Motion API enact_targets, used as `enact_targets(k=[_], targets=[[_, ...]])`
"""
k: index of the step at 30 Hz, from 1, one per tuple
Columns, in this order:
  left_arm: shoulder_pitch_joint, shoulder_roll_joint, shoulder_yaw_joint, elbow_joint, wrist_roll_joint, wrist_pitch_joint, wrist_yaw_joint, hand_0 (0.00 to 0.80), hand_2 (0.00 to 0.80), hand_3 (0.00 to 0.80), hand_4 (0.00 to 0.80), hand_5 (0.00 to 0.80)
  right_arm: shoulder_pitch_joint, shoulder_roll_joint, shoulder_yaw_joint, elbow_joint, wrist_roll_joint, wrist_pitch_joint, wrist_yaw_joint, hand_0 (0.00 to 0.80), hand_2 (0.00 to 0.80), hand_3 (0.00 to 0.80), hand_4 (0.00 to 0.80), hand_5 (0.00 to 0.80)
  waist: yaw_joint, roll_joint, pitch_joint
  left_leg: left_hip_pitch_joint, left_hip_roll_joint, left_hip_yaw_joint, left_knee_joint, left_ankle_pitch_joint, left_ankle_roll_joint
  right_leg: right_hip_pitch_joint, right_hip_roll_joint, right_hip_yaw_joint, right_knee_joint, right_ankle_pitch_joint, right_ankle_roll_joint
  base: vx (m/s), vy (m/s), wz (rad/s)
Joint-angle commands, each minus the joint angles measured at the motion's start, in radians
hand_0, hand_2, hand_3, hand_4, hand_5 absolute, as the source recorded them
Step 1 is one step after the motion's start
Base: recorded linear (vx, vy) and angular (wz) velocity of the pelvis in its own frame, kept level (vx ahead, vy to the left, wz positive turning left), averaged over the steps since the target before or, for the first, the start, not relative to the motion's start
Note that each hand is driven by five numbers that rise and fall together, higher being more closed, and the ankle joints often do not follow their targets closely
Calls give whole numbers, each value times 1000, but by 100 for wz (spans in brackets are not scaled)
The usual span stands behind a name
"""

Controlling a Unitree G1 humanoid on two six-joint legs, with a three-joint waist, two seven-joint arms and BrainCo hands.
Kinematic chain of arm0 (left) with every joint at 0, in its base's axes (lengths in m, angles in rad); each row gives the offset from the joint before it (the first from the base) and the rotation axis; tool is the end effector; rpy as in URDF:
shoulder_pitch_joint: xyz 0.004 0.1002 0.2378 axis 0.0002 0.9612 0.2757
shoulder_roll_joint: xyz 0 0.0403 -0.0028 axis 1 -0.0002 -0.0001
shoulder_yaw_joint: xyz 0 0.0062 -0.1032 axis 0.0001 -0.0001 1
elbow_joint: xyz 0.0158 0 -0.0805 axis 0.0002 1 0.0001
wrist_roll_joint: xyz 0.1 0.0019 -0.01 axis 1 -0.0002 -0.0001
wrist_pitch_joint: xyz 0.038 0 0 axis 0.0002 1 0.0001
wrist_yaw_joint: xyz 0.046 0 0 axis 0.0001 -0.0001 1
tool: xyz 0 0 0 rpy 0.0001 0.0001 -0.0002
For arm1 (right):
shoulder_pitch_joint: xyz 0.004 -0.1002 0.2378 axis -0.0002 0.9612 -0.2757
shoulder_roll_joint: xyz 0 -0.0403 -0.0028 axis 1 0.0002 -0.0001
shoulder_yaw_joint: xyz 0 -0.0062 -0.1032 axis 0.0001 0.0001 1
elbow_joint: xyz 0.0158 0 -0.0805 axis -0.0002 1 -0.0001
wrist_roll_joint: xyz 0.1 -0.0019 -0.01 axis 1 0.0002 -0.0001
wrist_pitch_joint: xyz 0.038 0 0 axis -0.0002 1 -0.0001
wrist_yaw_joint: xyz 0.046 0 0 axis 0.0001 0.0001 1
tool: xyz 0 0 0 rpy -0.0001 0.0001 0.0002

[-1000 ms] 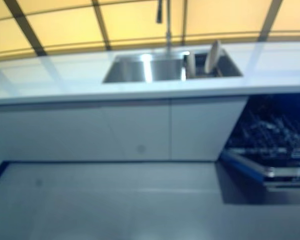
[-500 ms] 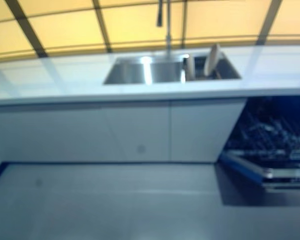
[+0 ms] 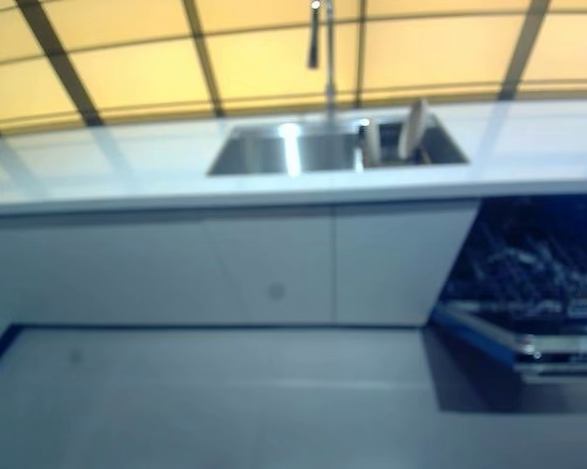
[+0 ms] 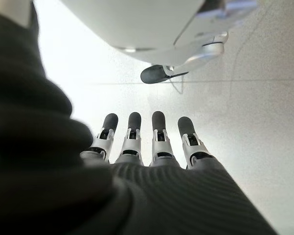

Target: Take plates into dishwasher

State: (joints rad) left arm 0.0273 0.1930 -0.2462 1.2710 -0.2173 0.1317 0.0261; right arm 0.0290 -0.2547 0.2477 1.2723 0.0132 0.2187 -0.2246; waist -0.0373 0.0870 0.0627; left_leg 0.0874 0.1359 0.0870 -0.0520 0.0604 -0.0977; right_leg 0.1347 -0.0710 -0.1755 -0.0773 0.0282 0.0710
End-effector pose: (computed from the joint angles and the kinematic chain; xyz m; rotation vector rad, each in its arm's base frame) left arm 0.0471 0.2042 -0.1246 0.1489 1.4372 0.0856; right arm 0.0424 -0.2284 -0.1200 -0.5431 1.4858 -0.1741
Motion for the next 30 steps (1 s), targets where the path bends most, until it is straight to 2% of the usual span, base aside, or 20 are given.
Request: enact_targets(k=[1,3,4,5,7,8,10,12,13,15,17,18,19,22,24,27,30], targets=[[-63,-5,99,25,-89,-14,47,0,0,0,0,0,-107,15,11,53,34,4,6,0,0,0,0,0,25,-111,95,-69,-84,21,311,-78,76,-47,19,18,166,-86,-78,1,-123,15],[-61,-5,109,31,-93,-27,46,0,0,0,0,0,-115,10,12,59,29,5,15,0,0,0,0,0,32,-121,108,-116,-79,23,409,-63,82,-50,17,18,185,-95,-92,53,-140,17],[-55,-6,120,34,-96,-31,45,0,0,0,0,0,-121,5,11,64,3,17,28,0,0,0,0,0,42,-126,121,-159,-93,22,475,-57,90,-45,18,27,202,-102,-100,142,-100,12],[-51,-8,127,36,-107,-35,50,0,0,0,0,0,-124,0,16,65,-4,31,36,0,0,0,0,0,54,-122,129,-192,-124,5,482,-54,95,-38,21,44,206,-103,-96,167,-46,-2],[-45,-11,132,38,-110,-42,51,0,0,0,0,0,-127,-3,17,67,-9,36,42,0,0,0,0,0,64,-116,138,-218,-138,1,482,-40,91,-26,30,58,207,-109,-95,196,12,-40],[-20,-12,144,36,-136,-53,48,0,0,0,0,0,-132,-15,13,76,-53,44,70,0,0,0,0,0,100,-87,154,-308,-157,-15,416,75,60,25,72,103,190,-126,-95,370,37,-56],[-3,-11,148,40,-141,-56,43,0,0,0,0,0,-131,-19,13,73,-63,59,95,0,0,0,0,0,136,-67,158,-369,-150,-32,310,185,25,95,97,142,162,-139,-90,436,56,-67],[6,-9,151,42,-140,-54,38,0,0,0,0,0,-127,-20,12,73,-67,68,111,0,0,0,0,0,158,-60,158,-391,-137,-41,212,240,8,145,100,171,145,-152,-85,398,96,-102],[10,-9,149,42,-135,-47,36,0,0,0,0,0,-123,-21,12,77,-62,68,118,0,0,0,0,0,177,-52,152,-413,-113,-46,127,294,-11,189,101,194,134,-173,-81,501,151,-57],[17,-12,148,45,-121,-40,32,0,0,0,0,0,-114,-23,7,83,-46,75,128,0,0,0,0,0,191,-45,140,-417,-81,-38,72,320,-23,239,89,212,129,-217,-72,465,183,-35],[21,-15,148,46,-127,-33,26,0,0,0,0,0,-107,-21,0,86,-41,94,137,0,0,0,0,0,189,-37,123,-400,-54,3,73,297,-19,260,68,204,143,-250,-59,391,214,-43],[20,-15,150,46,-129,-30,31,0,0,0,0,0,-107,-17,-6,98,-37,99,144,0,0,0,0,0,186,-38,111,-383,-43,45,63,267,-10,272,50,189,155,-259,-48,383,207,-3],[19,-12,150,50,-131,-33,38,0,0,0,0,0,-104,-10,-13,111,-34,101,151,0,0,0,0,0,185,-42,97,-361,-50,60,66,217,7,278,32,171,164,-260,-38,385,186,-3],[12,1,145,50,-100,-49,39,0,0,0,0,0,-87,9,-30,125,-62,90,154,0,0,0,0,0,193,-54,71,-335,-83,54,118,126,40,291,-1,137,177,-249,-23,368,169,-9],[1,11,143,43,-79,-31,25,0,0,0,0,0,-83,22,-34,129,-79,76,156,0,0,0,0,0,195,-65,51,-306,-103,58,117,93,69,290,-27,107,174,-222,-6,341,222,-1],[-16,20,132,48,-62,-10,6,0,0,0,0,0,-86,35,-41,126,-48,74,125,0,0,0,0,0,189,-81,23,-263,-141,41,97,70,103,270,-69,81,178,-143,34,286,247,2],[-35,27,120,51,-75,14,-3,0,0,0,0,0,-94,34,-44,117,-75,66,109,0,0,0,0,0,180,-94,4,-254,-172,39,90,57,133,236,-88,84,226,-74,55,219,226,9]])
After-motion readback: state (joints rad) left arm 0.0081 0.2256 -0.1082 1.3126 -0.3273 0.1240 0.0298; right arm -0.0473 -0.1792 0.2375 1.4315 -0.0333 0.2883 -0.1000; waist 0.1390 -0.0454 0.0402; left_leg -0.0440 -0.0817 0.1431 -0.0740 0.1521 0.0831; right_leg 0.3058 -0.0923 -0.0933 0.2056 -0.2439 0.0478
